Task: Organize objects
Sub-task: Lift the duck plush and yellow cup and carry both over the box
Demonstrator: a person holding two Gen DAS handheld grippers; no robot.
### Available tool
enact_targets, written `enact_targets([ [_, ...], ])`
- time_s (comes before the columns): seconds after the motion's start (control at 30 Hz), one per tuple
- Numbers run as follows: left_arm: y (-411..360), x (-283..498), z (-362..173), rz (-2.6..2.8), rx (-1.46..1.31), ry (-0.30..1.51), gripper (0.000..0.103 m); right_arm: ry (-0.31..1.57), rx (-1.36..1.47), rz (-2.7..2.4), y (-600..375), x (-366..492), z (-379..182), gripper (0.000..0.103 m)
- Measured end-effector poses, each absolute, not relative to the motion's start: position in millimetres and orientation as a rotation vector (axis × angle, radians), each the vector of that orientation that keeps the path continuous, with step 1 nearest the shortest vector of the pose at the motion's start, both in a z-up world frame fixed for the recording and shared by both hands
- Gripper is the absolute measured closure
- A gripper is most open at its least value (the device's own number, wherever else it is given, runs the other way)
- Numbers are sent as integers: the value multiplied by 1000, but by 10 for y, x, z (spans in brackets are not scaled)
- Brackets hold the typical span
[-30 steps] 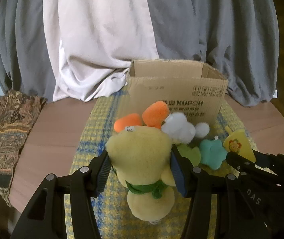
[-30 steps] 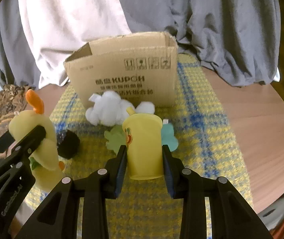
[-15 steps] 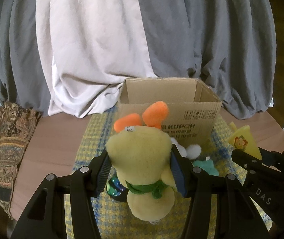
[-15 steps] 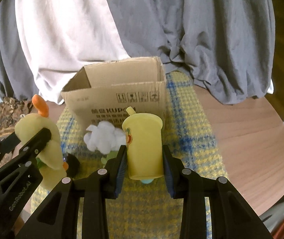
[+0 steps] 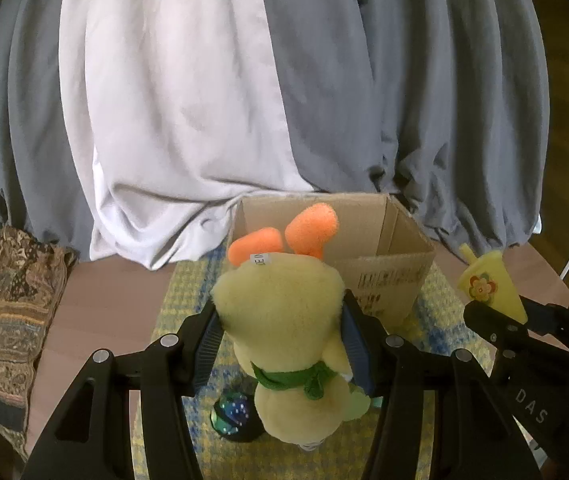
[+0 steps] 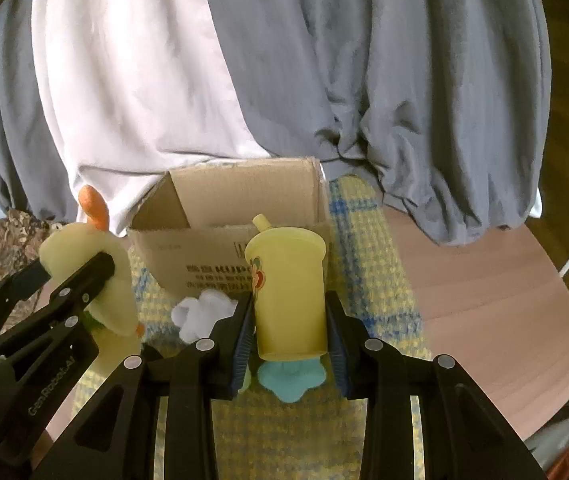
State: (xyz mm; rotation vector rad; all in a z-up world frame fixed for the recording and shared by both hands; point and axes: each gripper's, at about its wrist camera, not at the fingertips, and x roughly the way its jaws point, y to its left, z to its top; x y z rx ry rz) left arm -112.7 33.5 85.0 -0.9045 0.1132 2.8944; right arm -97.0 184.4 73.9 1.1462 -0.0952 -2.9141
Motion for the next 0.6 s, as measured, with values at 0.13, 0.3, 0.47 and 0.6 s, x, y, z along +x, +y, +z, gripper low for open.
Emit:
enact_targets([
  [0.13,331,-1215,948,2905,-876,116,49,-87,1125,-2924,1826,-1034,826,69],
  [0.3,333,-1326,1039,2910,-847,117,49,-92,1111,-2933,1834,-1142,905,69],
  [0.47,347,-1460,1121,2904,-831,107,49,-89,1098,-2944,1840,-1253,992,69],
  [0.6,350,-1567,1176,2910,-818,107,49,-85,1100,-2943,1847,-1357,1043,69],
])
